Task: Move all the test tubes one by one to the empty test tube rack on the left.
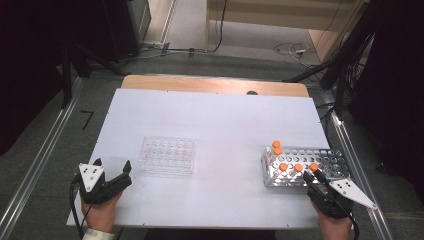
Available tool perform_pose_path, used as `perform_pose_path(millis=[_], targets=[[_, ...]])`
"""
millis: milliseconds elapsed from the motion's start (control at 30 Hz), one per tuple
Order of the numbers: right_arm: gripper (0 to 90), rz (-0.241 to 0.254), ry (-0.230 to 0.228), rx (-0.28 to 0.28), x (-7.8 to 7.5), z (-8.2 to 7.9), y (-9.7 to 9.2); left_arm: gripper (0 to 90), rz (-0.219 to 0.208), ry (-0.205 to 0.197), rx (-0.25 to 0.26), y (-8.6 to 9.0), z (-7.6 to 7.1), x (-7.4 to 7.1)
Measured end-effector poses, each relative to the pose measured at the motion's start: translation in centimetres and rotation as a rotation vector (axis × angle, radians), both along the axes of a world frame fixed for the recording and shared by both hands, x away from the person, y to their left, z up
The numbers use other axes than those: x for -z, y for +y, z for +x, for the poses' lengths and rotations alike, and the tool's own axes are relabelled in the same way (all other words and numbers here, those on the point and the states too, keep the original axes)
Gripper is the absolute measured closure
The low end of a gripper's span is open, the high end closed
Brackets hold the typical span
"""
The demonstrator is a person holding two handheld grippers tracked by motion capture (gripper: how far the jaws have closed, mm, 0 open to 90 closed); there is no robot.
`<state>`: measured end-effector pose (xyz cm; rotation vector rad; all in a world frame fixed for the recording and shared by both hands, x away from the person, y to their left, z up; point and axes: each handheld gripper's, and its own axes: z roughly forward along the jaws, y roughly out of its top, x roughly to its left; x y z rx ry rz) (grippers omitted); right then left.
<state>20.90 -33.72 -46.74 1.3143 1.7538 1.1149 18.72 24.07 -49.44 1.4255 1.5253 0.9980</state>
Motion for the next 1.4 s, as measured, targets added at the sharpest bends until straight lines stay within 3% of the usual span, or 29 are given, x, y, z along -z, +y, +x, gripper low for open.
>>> perform_pose_path(millis=[500,767,1400], targets=[[70.4,-0.014,-0.008,0.001,0.2,0.4,0.1,11.9,0.003,-0.001,-0.005,0.0,0.0,0.0],[71.2,-0.015,-0.018,0.011,0.0,0.3,0.1,11.9,0.001,-0.001,-0.007,0.0,0.0,0.0],[72.0,0.023,-0.07,0.025,-2.3,-0.1,0.0,11.9,0.002,-0.003,0.009,-0.3,-0.1,-0.1]])
